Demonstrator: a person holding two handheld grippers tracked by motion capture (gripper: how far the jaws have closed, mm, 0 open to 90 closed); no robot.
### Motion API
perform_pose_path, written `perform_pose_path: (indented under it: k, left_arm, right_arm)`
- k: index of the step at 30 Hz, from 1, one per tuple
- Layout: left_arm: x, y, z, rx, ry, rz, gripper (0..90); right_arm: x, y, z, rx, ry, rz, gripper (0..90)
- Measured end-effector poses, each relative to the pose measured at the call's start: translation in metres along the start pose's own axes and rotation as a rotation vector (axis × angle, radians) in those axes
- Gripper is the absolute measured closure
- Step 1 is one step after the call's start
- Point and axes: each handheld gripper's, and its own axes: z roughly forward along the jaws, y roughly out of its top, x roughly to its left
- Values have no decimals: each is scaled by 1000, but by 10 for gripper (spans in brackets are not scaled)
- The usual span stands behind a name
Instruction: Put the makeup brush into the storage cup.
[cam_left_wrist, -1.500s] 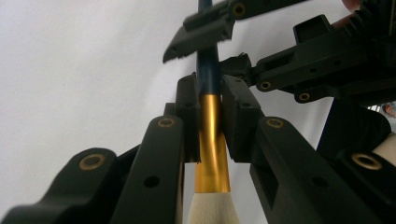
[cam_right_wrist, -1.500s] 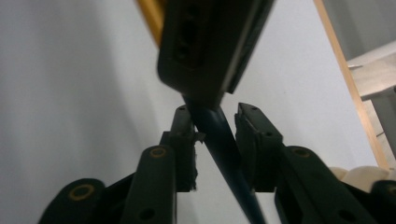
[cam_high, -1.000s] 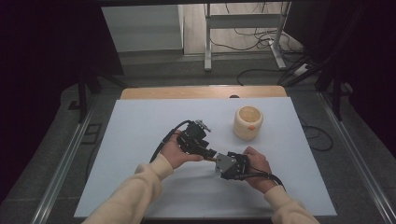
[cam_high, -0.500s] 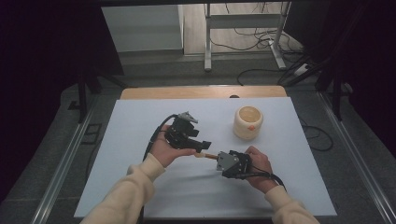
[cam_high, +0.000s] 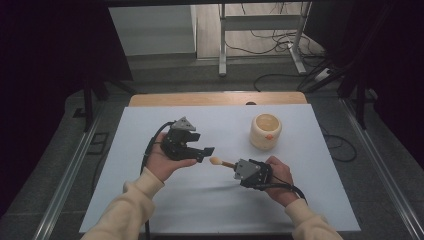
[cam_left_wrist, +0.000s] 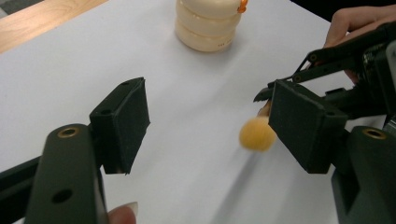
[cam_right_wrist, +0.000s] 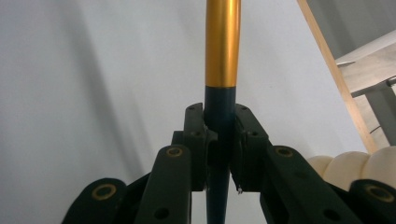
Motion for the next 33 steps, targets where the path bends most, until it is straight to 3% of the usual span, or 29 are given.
perform_pose_path:
  k: [6, 33]
  left_arm:
    - [2, -11, -9, -23, 20, -7, 291]
    - [17, -76, -24, -33, 131, -17, 289]
  right_arm:
    - [-2, -2, -1, -5, -9, 27, 786]
    - [-7, -4, -7, -38, -23, 82, 786]
